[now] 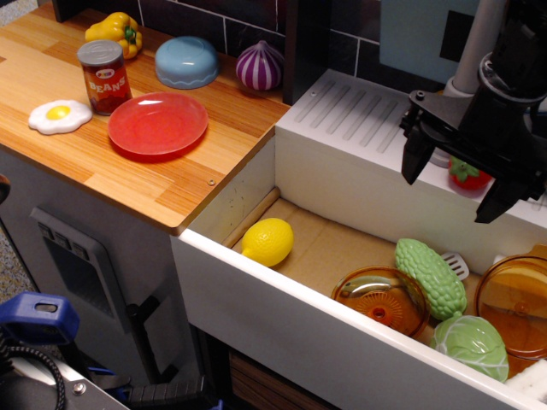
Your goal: Put lemon on plate
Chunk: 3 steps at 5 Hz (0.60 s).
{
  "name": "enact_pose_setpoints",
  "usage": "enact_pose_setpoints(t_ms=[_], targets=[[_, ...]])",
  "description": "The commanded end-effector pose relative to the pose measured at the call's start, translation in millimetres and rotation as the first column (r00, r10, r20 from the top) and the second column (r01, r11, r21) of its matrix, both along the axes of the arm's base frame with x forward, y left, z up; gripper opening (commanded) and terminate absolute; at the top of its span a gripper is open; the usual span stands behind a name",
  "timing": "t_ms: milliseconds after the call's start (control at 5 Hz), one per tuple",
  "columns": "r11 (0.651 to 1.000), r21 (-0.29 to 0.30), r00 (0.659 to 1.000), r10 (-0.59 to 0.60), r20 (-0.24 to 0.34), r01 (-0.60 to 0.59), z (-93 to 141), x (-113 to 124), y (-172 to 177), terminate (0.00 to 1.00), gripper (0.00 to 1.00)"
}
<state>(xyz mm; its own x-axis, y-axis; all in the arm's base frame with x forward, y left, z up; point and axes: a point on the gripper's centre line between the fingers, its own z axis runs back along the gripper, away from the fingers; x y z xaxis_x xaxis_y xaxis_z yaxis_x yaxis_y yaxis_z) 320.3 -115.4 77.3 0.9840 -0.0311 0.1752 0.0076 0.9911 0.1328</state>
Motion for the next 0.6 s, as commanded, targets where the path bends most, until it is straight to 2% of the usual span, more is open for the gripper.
enact_pose_setpoints(t_ms=[0,200,400], targets=[[1.000,0.000,1.000,0.000,0.000,0.000,0.0,0.0,0.0,0.00,1.00],[0.998,0.027,0.998,-0.060,-0.032,0.061,-0.5,0.2,33.6,0.00,1.00],[0.992,0.031,0.992,-0.124,-0.026,0.125,-20.0,0.5,69.8,0.00,1.00]])
